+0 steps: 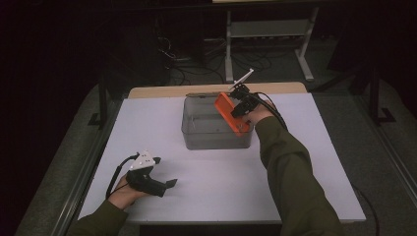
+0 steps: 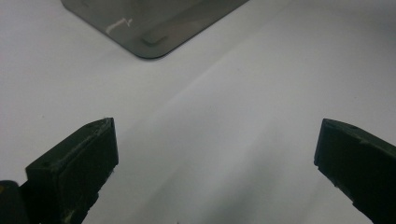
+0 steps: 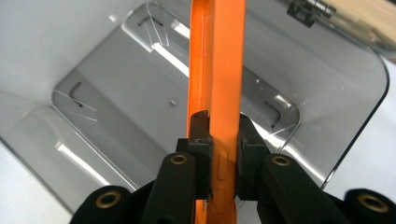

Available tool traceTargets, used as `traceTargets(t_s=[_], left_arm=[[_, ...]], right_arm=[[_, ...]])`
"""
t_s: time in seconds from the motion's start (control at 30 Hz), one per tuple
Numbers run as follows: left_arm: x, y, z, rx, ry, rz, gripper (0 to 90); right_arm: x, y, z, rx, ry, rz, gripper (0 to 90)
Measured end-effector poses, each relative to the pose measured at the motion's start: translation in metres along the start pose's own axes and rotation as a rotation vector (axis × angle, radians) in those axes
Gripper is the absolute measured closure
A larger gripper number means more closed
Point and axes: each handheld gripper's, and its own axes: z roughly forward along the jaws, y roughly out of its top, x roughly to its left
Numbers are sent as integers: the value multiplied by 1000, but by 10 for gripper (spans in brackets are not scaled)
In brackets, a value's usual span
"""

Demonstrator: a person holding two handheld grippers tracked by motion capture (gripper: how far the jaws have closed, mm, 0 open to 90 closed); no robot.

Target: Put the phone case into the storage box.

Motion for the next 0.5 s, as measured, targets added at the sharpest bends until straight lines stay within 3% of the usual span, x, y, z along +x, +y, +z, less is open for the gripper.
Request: traceTargets(t_s=[0.5], left_arm=[[0, 0, 0, -1, 0, -3, 0]], right_arm=[[1, 6, 21, 133, 5, 53, 787]])
